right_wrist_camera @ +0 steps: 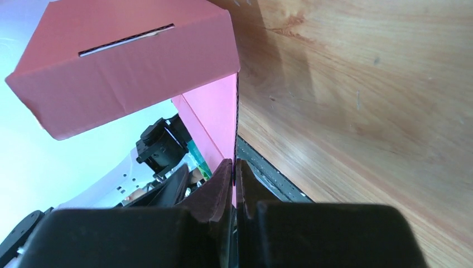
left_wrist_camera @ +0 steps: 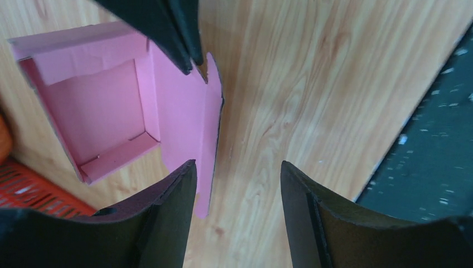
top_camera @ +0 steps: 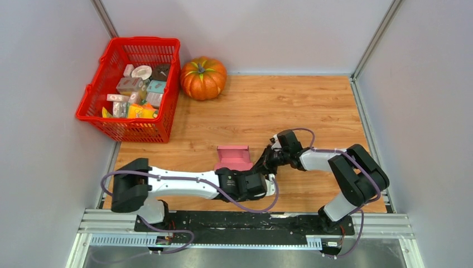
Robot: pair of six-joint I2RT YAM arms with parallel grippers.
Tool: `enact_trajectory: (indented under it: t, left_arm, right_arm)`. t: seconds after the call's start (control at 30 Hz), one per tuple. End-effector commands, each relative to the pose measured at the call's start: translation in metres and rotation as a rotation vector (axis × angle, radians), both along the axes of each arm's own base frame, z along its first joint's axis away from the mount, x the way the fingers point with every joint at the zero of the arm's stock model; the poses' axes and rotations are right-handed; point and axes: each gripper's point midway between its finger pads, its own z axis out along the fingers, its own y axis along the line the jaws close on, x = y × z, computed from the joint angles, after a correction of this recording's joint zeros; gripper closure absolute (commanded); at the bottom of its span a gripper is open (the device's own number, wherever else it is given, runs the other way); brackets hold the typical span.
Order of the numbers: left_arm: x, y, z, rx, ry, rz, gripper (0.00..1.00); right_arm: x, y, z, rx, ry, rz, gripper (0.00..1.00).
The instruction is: Fold the paper box
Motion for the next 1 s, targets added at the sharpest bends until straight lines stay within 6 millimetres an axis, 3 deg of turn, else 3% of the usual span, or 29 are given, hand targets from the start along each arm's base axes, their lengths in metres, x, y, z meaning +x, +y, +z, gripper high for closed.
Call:
enact_trajectory:
  t: [0.0, 0.17, 0.3, 0.47, 0.63, 0.73, 0.77, 0.83, 0.87, 0.93, 0.97]
  left_arm:
    - [0.033, -0.001, 0.013, 0.107, -0.217, -0.014, 0.37]
    - [0.044, -0.012, 0.010, 0.098, -0.286, 0.005, 0.42]
    - [0.043, -0.019, -0.004, 0.122, -0.268, -0.013, 0.57]
    - [0.041, -0.025, -0.007, 0.075, -0.259, -0.014, 0.60]
    - [0.045, -0.029, -0.002, 0.052, -0.267, 0.009, 0.84]
    - [0.052, -0.026, 0.004, 0.047, -0.311, 0.055, 0.96]
    - [0.055, -0.025, 0.009, 0.032, -0.323, 0.079, 1.00]
    - [0.061, -0.022, 0.018, -0.026, -0.300, 0.140, 1.00]
    - [0.063, -0.021, 0.022, -0.062, -0.285, 0.175, 1.00]
    - [0.073, -0.014, 0.041, -0.175, -0.238, 0.292, 1.00]
    - [0.076, -0.007, 0.054, -0.221, -0.222, 0.344, 1.00]
  right_arm:
    - [0.001, 0.003, 0.018, 0.067, -0.020, -0.005, 0.92]
    - [0.000, 0.003, 0.021, 0.085, -0.022, -0.015, 0.92]
    - [-0.003, 0.003, 0.028, 0.108, -0.026, -0.012, 0.92]
    - [-0.002, 0.000, 0.038, 0.115, -0.058, -0.036, 0.91]
    - [0.005, -0.006, 0.051, 0.126, -0.121, -0.064, 0.85]
    - [0.014, -0.019, 0.055, 0.086, -0.213, -0.088, 0.71]
    - [0.019, -0.024, 0.065, 0.079, -0.265, -0.099, 0.55]
    - [0.026, -0.045, 0.059, -0.019, -0.325, -0.122, 0.41]
    - [0.029, -0.052, 0.070, -0.037, -0.389, -0.136, 0.30]
    - [0.039, -0.075, 0.074, -0.176, -0.496, -0.144, 0.21]
    - [0.040, -0.083, 0.085, -0.212, -0.569, -0.145, 0.16]
